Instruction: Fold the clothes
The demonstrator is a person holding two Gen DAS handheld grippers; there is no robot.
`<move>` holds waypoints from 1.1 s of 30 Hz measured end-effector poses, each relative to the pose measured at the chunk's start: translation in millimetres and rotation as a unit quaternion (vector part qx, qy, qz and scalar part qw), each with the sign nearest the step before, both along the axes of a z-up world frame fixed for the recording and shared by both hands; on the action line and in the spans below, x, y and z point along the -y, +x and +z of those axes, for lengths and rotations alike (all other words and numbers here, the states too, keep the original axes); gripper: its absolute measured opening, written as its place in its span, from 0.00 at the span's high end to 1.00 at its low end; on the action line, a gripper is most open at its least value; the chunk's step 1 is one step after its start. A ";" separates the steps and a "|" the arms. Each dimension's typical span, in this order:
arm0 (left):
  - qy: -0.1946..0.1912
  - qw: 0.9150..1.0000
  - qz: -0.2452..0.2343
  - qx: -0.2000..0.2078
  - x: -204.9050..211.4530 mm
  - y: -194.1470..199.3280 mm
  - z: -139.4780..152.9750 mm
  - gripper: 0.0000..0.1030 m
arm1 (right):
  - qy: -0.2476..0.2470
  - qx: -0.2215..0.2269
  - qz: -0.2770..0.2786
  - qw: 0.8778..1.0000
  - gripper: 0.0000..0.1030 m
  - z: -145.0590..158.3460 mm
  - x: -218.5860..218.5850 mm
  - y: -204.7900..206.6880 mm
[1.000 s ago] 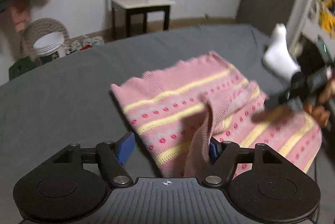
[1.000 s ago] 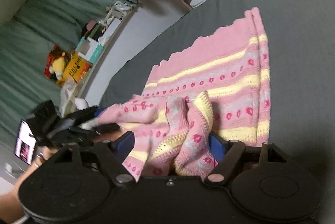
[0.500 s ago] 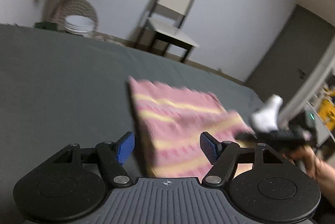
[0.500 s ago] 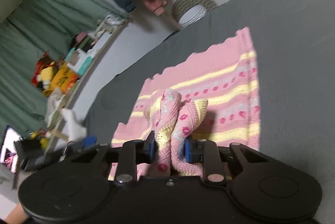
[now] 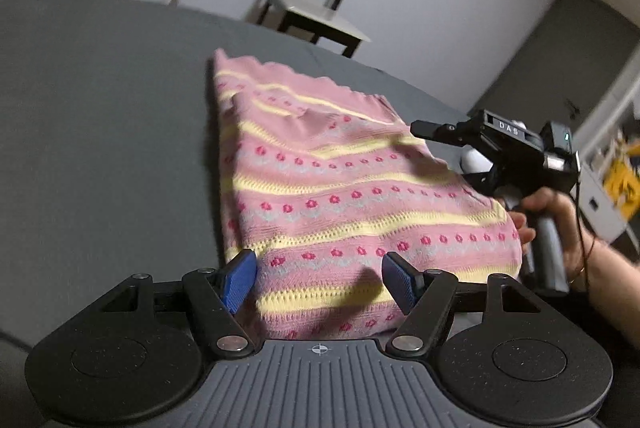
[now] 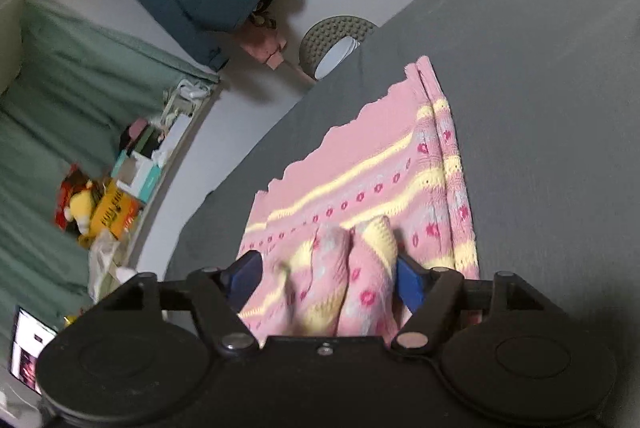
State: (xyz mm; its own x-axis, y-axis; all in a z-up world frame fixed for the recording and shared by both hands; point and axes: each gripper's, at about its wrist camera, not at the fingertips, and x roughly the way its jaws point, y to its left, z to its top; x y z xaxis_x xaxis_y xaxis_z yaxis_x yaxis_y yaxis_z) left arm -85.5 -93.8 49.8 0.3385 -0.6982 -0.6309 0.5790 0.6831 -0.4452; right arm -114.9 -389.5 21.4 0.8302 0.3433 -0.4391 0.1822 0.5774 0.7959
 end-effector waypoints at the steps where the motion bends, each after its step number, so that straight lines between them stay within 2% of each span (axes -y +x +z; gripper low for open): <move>1: 0.007 1.000 -0.002 0.002 1.2 -2.4 -2.6 0.32 | 0.000 -0.002 0.003 1.000 0.45 -1.6 0.4 3.0; 3: 0.023 0.999 -0.012 0.021 3.5 -9.4 -5.7 0.32 | -0.023 -0.018 0.014 0.999 0.73 -1.5 -1.3 7.8; 6: 0.037 0.998 -0.017 0.044 7.3 -16.6 -6.8 0.32 | -0.051 -0.018 0.012 0.998 0.77 4.3 -6.2 2.8; 8: 0.042 0.998 -0.017 0.051 8.8 -17.9 -6.7 0.32 | -0.083 0.010 0.003 0.996 0.78 17.7 -13.0 -8.4; 9: 0.045 0.997 -0.017 0.054 8.8 -18.4 -6.2 0.32 | -0.098 0.018 -0.001 0.995 0.78 22.3 -15.8 -11.9; 13: 0.061 0.995 -0.020 0.079 12.6 -24.0 -6.9 0.32 | -0.134 -0.010 0.000 0.991 0.78 20.8 -22.5 -6.0; 14: 0.067 0.994 -0.022 0.086 13.9 -25.5 -6.4 0.32 | -0.135 -0.021 -0.001 0.991 0.77 17.8 -22.5 -4.2; 16: 0.076 0.992 -0.024 0.093 15.3 -26.9 -4.4 0.32 | -0.102 -0.032 -0.006 0.994 0.75 4.8 -15.7 -1.3; 19: 0.080 0.992 -0.024 0.097 13.5 -28.9 -1.4 0.32 | -0.098 -0.029 0.001 0.995 0.66 8.7 -12.4 -0.3; 22: 0.091 0.988 -0.026 0.120 9.8 -36.6 5.8 0.32 | -0.138 -0.018 0.000 0.990 0.52 30.6 -11.7 -5.8; 24: 0.104 0.979 -0.033 0.172 9.0 -48.8 16.0 0.32 | -0.178 -0.005 0.003 0.984 0.47 50.7 -12.9 -14.7; 25: 0.112 0.970 -0.041 0.211 9.2 -57.8 22.1 0.32 | -0.205 0.002 0.013 0.979 0.46 61.4 -15.9 -19.8; 26: 0.125 0.957 -0.057 0.257 10.8 -68.9 27.5 0.32 | -0.234 0.010 0.022 0.972 0.43 72.0 -19.8 -24.7; 27: 0.139 0.940 -0.075 0.304 13.2 -80.6 32.3 0.31 | -0.263 0.016 0.031 0.964 0.41 81.6 -26.0 -29.3; 28: 0.157 0.919 -0.097 0.348 16.9 -91.7 36.1 0.24 | -0.286 0.022 0.040 0.957 0.40 89.2 -32.1 -34.7; 30: 0.203 0.871 -0.149 0.423 28.8 -112.7 36.3 0.14 | -0.319 0.046 0.073 0.944 0.40 102.4 -48.4 -45.9; 31: 0.224 0.849 -0.174 0.446 34.5 -120.0 33.9 0.13 | -0.332 0.063 0.098 0.936 0.40 107.5 -58.1 -51.6; 33: 0.260 0.811 -0.221 0.475 45.1 -130.5 26.7 0.14 | -0.360 0.096 0.165 0.913 0.40 110.9 -81.0 -61.6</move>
State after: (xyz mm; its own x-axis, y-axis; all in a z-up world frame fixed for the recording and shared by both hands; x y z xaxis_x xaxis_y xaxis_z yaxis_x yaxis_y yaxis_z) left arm -215.9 -138.9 76.5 0.6334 -0.6074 -0.4794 0.7313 0.2673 0.6275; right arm -176.5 -308.5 132.3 0.8187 0.2692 -0.5072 -0.1999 0.9616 0.1879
